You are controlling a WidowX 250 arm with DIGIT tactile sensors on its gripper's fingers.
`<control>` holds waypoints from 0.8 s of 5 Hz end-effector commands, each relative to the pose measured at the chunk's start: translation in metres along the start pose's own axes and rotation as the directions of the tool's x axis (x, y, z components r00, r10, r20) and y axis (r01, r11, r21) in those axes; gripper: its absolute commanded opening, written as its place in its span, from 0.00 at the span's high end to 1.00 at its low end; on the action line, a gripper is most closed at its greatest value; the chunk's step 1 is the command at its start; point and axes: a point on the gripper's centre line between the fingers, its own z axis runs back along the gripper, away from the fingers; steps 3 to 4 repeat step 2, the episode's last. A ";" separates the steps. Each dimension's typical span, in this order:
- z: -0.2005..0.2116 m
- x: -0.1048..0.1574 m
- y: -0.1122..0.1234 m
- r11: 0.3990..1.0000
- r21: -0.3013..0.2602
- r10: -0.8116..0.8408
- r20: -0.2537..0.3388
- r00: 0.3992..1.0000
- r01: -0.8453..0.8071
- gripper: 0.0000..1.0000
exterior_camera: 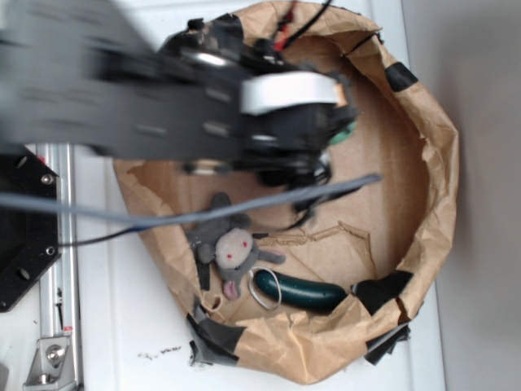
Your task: Grab the green ball.
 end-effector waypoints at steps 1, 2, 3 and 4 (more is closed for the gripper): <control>0.047 0.021 0.015 0.994 -0.091 -0.086 -0.245 0.966 0.066 1.00; 0.047 0.021 0.010 0.991 -0.098 -0.121 -0.319 0.940 0.094 1.00; 0.047 0.021 0.010 0.991 -0.098 -0.121 -0.319 0.940 0.094 1.00; 0.047 0.021 0.010 0.991 -0.098 -0.121 -0.319 0.940 0.094 1.00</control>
